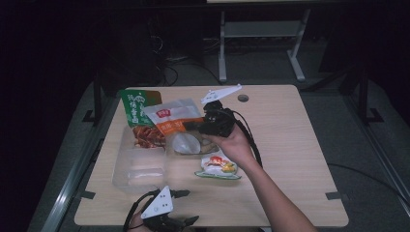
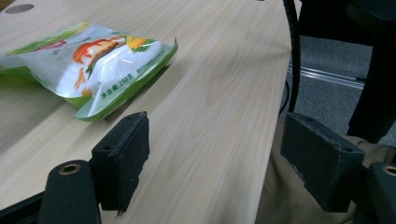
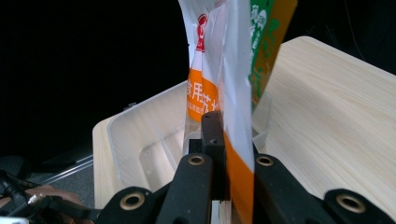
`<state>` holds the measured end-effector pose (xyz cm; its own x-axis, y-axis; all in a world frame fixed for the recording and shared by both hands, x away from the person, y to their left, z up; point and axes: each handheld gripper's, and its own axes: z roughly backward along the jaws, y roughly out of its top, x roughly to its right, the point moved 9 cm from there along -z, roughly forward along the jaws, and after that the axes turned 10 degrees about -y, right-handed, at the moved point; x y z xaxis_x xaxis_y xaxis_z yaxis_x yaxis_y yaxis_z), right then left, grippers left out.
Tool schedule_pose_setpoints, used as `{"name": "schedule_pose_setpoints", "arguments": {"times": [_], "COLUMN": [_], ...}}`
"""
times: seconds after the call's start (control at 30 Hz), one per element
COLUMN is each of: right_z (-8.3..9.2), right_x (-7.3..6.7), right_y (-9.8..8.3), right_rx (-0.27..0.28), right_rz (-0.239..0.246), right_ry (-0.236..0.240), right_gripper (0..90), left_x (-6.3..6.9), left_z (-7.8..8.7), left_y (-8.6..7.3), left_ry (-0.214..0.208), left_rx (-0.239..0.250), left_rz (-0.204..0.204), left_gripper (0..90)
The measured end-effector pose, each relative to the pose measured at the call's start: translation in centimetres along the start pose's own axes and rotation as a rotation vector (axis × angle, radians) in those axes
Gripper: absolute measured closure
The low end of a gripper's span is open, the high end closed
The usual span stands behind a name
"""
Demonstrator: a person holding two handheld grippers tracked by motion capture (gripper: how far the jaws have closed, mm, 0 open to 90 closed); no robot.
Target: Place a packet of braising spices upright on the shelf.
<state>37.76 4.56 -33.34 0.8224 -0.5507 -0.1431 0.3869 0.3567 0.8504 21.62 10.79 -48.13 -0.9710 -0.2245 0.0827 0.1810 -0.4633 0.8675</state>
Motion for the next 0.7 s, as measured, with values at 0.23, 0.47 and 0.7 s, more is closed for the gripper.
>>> {"name": "schedule_pose_setpoints", "arguments": {"times": [0.23,0.47,0.7], "right_z": [-1.2,-2.5,-4.3], "right_x": [-0.9,-1.7,-3.2], "right_y": [0.7,1.4,2.4], "right_rx": [0.003,0.006,0.008], "right_rz": [0.009,0.018,0.028], "right_ry": [0.016,0.027,0.048], "right_gripper": [90.0,90.0,90.0], "left_x": [-0.1,-0.3,-0.3], "left_z": [0.2,0.5,0.5], "left_y": [0.0,0.0,-0.1], "left_ry": [0.003,0.011,0.006], "left_rx": [0.007,0.013,-0.001], "left_rz": [0.005,0.009,-0.001], "left_gripper": [23.5,23.5,23.5]}}
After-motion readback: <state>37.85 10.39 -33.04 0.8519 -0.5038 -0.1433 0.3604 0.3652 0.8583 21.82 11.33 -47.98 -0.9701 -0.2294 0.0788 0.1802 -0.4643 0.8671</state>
